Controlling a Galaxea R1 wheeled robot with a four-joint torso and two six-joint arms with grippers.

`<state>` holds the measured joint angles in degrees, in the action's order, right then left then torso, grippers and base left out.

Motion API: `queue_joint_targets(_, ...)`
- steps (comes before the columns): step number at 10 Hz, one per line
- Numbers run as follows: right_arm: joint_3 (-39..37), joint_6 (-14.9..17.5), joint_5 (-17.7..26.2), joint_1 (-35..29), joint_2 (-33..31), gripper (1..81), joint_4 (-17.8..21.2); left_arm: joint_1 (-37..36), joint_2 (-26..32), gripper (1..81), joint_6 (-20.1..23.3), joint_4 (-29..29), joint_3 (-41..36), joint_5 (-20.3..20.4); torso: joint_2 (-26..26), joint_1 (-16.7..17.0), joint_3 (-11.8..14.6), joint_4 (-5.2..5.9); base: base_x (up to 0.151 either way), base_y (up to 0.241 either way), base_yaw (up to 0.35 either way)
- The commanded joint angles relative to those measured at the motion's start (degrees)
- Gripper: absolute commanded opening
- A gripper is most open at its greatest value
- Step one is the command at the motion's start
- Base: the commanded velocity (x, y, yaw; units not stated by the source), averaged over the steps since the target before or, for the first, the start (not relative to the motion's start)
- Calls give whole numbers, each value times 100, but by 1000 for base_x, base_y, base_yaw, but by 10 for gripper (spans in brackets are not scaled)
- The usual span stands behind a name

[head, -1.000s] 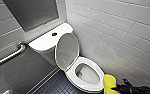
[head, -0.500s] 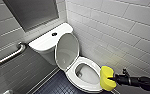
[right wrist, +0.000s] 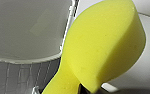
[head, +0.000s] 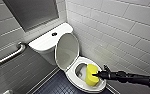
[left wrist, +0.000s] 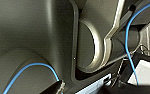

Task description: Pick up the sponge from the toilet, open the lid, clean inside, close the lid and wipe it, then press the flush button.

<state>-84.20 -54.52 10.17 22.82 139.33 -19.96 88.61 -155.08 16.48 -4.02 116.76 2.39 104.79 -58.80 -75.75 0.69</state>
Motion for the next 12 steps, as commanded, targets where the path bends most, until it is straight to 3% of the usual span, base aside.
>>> queue_joint_targets(1,-1132,-59,293,-844,1372,10,0,170,82,811,31,24,-153,-538,0,0,0,0,0,0,0)
queue_joint_targets(5,-2697,-68,284,-906,2893,10,-8,170,143,811,31,-20,-153,-538,0,0,0,0,0,0,0)
queue_joint_targets(9,-4499,-24,91,-502,4246,10,-158,187,143,811,22,-37,-153,-538,0,0,0,0,0,0,0)
queue_joint_targets(10,-4481,-15,91,-327,4255,10,-325,187,134,811,22,-28,-136,-538,0,0,0,0,0,0,0)
queue_joint_targets(12,-3615,-67,335,-80,3818,10,-763,187,143,811,22,-20,-136,-538,0,0,0,0,0,0,0)
